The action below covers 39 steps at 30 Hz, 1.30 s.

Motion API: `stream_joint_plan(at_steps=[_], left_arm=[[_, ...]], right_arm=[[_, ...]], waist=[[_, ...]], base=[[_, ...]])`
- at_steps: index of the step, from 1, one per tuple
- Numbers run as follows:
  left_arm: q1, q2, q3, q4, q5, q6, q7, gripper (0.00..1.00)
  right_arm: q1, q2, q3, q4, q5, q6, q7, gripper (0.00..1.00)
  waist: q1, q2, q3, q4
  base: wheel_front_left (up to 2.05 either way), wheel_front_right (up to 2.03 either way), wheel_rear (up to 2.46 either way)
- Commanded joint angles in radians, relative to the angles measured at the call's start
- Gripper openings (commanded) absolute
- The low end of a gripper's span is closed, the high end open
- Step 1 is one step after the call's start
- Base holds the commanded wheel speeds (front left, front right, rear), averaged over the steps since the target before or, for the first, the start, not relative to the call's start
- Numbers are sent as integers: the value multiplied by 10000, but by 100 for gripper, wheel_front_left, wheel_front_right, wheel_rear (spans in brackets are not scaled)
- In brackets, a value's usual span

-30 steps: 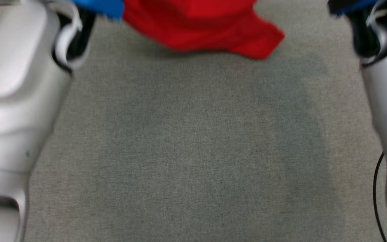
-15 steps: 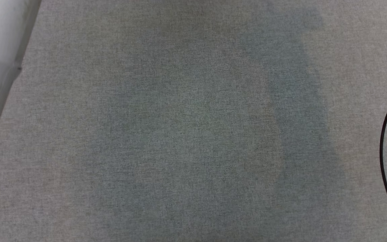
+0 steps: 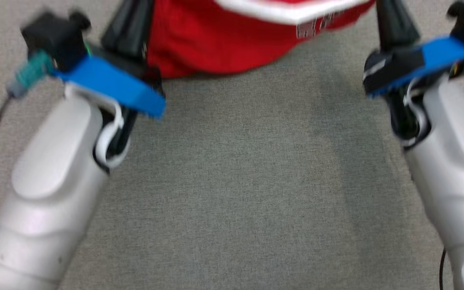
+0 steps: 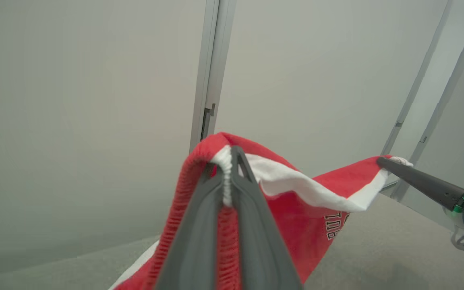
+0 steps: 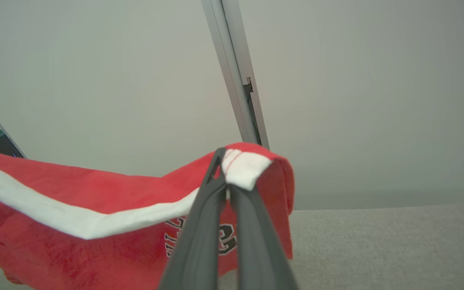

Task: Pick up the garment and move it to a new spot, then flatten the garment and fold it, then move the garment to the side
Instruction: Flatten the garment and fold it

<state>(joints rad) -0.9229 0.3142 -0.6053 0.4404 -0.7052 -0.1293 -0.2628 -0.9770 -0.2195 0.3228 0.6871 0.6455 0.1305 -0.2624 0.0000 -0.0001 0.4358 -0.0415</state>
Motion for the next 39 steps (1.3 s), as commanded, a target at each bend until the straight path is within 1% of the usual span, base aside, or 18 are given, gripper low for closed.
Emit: stream_joint_plan(at_steps=[1,8,10,11,12,13,18,24,33,39], left_arm=[[644,-47,280,-241,117,-19,-25,0],[3844,-381,775,-1192,633,-19,-27,0],[4619,-498,841,-1345,776,-19,-26,0],[4619,-498,841,-1345,776,-19,-26,0],[5297,-569,906,-1446,883,-19,-26,0],[5297,-569,906,-1446,883,-19,-26,0],[6603,-756,809,-1590,1130,-19,-26,0],[7841,-859,1150,-1755,1237,-19,-26,0],[9372,-811,812,-2123,1503,-19,-26,0],[9773,-908,584,-2213,1531,-20,-26,0]], right_arm=[[650,-59,35,-261,-27,5,-29,0],[3739,-165,186,-1398,-58,5,-31,0],[4443,-168,179,-1616,5,5,-33,0],[4443,-168,179,-1616,5,5,-33,0],[5138,-166,149,-1811,88,5,-31,0],[5138,-166,149,-1811,88,5,-31,0],[6696,-196,-9,-2284,194,5,-33,0],[8389,-168,-288,-2938,325,5,-32,0],[10601,203,-1002,-4154,181,5,254,0],[11384,474,-1644,-5051,-207,5,701,0]], waist=[[0,1,-172,-31],[0,1,-1077,23],[0,1,-1340,27],[0,1,-1340,27],[0,1,-1560,20],[0,1,-1560,20],[0,1,-2054,122],[0,1,-2478,145],[0,1,-2900,336],[0,1,-2966,445]], base=[[0,0,0],[0,0,0],[0,0,0],[0,0,0],[0,0,0],[0,0,0],[0,0,0],[0,0,0],[0,0,0],[0,0,0]])
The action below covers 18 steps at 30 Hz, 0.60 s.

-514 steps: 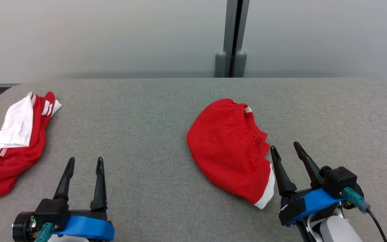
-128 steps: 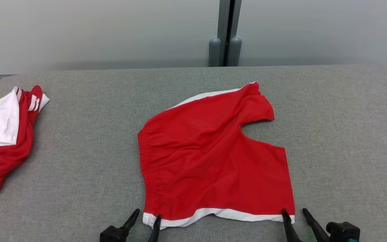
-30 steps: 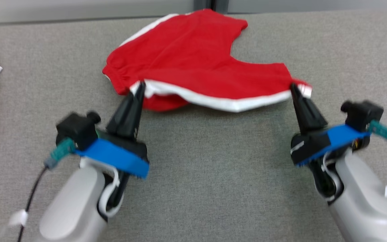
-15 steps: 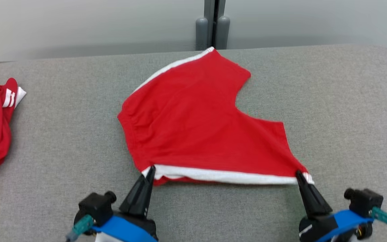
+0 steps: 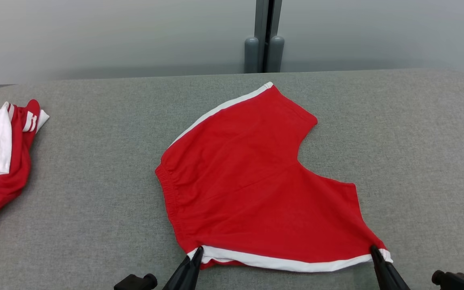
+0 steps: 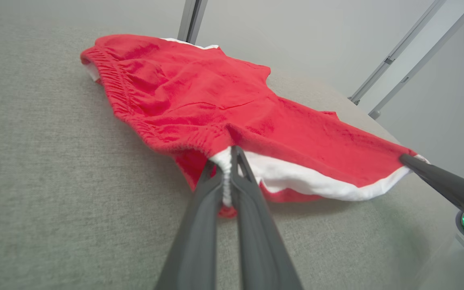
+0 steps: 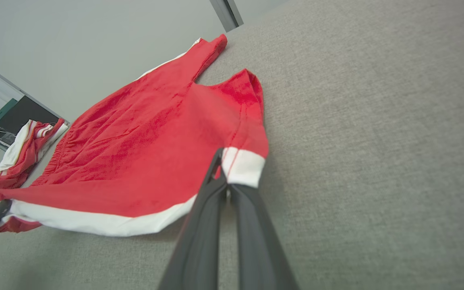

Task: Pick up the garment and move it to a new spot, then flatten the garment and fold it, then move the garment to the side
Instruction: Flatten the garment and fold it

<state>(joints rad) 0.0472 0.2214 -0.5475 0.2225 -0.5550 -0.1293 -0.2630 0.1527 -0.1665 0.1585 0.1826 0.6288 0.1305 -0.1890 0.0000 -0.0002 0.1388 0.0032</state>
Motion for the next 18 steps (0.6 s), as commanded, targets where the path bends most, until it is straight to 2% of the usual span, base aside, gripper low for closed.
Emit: stream_joint_plan(at_steps=[1,10,18], left_arm=[[59,-9,25,-49,1,-20,-25,0],[-511,-188,219,-233,-112,-20,-25,0],[-1304,-87,440,-497,-319,-20,-25,0]], right_arm=[[106,5,-130,-102,-56,5,43,0],[-1192,388,-1042,-72,-51,5,483,0],[-3522,405,-880,542,-315,5,737,0]], waist=[[0,2,-4,9],[0,2,27,35],[0,2,486,258]], base=[[0,0,0],[0,0,0],[0,0,0]])
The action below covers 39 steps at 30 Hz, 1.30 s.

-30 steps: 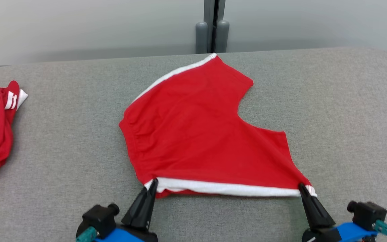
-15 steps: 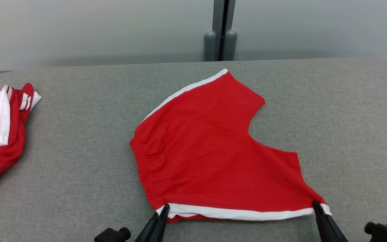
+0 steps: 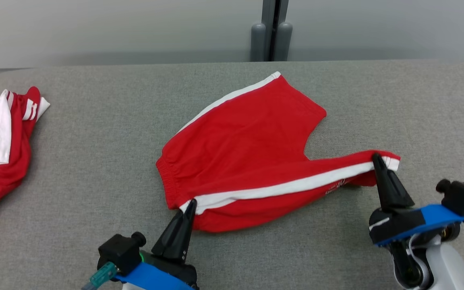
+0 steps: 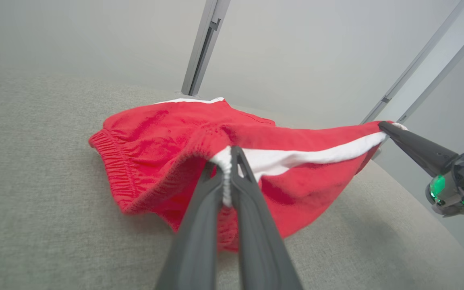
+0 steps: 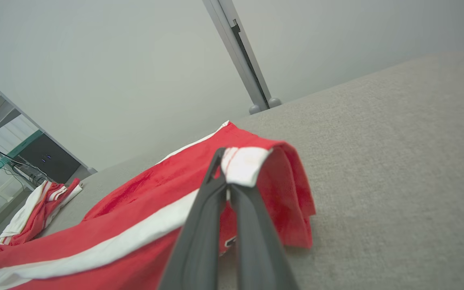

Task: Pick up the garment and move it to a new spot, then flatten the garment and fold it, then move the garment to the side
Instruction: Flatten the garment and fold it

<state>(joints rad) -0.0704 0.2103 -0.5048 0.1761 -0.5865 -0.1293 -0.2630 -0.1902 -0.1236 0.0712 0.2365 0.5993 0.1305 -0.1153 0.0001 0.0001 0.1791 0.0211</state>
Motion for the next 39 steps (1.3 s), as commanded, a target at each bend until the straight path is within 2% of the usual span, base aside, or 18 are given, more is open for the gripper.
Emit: stream_joint_plan(at_steps=[1,9,20,28,29,30,31,32,33,39], left_arm=[[-276,39,44,-72,3,-20,-25,0],[-1775,-70,161,100,-33,-20,-25,0],[-3952,-440,326,1108,-61,-20,-25,0],[-4887,-833,-82,1995,-112,-20,-25,0],[-4951,-866,-96,2076,-99,-20,-25,0],[-4983,-890,-110,2149,-56,-20,-25,0],[-5016,-914,-112,2216,15,-20,-25,30],[-5016,-914,-112,2216,15,-20,-25,30],[-5027,-943,-116,2260,66,-20,-25,98],[-4413,-1041,173,2189,608,-20,-25,100]], right_arm=[[-416,-25,5,102,-60,5,62,0],[-3338,-253,155,1604,-388,5,492,0],[-7340,-488,558,4920,-1162,5,816,0],[-9163,-680,850,7163,-1751,5,736,0],[-9279,-686,856,7410,-1789,5,710,12],[-9365,-688,845,7695,-1798,5,775,57],[-9465,-665,865,7898,-1782,5,780,100],[-9465,-665,865,7898,-1782,5,780,100],[-9561,-650,893,8033,-1760,5,682,100],[-9238,-885,1432,8673,-1614,5,259,100]], waist=[[-1,-1,178,124],[-1,-1,1067,743],[-1,-1,2433,1603],[-1,-1,3026,2056],[-1,-1,3050,2078],[-1,-1,3060,2100],[-1,-1,3067,2120],[-1,-1,3067,2120],[-1,-1,3063,2133],[-1,-1,2752,2051]], base=[[0,0,0],[0,0,0],[0,0,0],[0,0,0],[0,0,0],[0,0,0],[0,0,0],[0,0,0],[0,0,0],[0,0,0]])
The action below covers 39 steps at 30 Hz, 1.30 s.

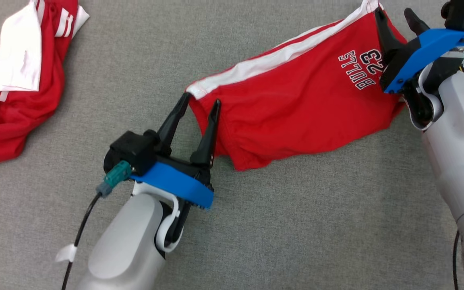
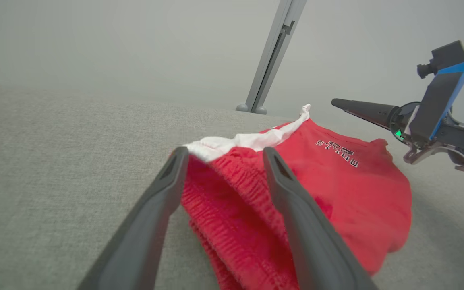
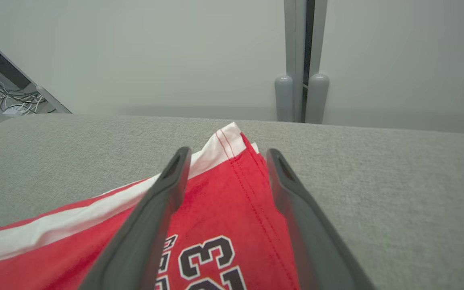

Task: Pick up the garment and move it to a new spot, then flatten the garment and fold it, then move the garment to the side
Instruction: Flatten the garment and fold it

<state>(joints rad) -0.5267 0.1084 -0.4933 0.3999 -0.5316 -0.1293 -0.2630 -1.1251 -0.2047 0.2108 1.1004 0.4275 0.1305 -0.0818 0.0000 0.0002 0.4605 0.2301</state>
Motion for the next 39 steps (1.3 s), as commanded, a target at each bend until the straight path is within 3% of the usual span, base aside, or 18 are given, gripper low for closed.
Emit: stream_joint_plan(at_steps=[1,10,22,28,35,36,38,39], left_arm=[[255,-26,106,-103,171,-20,-25,100],[1427,175,666,-763,874,-20,-25,100],[3081,-358,4105,-2357,2661,176,-25,100],[3363,-564,4663,-2966,3489,209,-25,100],[3338,-583,4607,-2952,3578,283,-25,100],[3328,-585,4583,-2931,3567,309,-25,100],[3319,-583,4528,-2899,3582,359,-25,100],[3335,-585,4470,-2910,3594,412,-25,100]], right_arm=[[199,-170,146,67,115,5,-116,100],[791,-1059,894,350,306,5,-246,100],[1113,-1487,1585,775,726,5,165,100],[1181,-1563,1828,1022,858,5,428,100],[1330,-1441,2153,1222,1099,5,1079,100],[1418,-1372,2214,1235,1196,5,1299,93],[1563,-1290,2328,1163,1384,8,1623,7],[1620,-1275,2374,1107,1451,16,1687,0]], waist=[[0,-2,-129,-41],[0,-2,-625,124],[0,-2,-754,371],[0,-2,-688,521],[0,-2,-628,568],[0,-2,-637,567],[0,-2,-656,545],[0,-2,-674,521]], base=[[0,0,0],[0,0,0],[0,0,0],[0,0,0],[0,0,0],[0,0,0],[0,0,0],[0,0,0]])
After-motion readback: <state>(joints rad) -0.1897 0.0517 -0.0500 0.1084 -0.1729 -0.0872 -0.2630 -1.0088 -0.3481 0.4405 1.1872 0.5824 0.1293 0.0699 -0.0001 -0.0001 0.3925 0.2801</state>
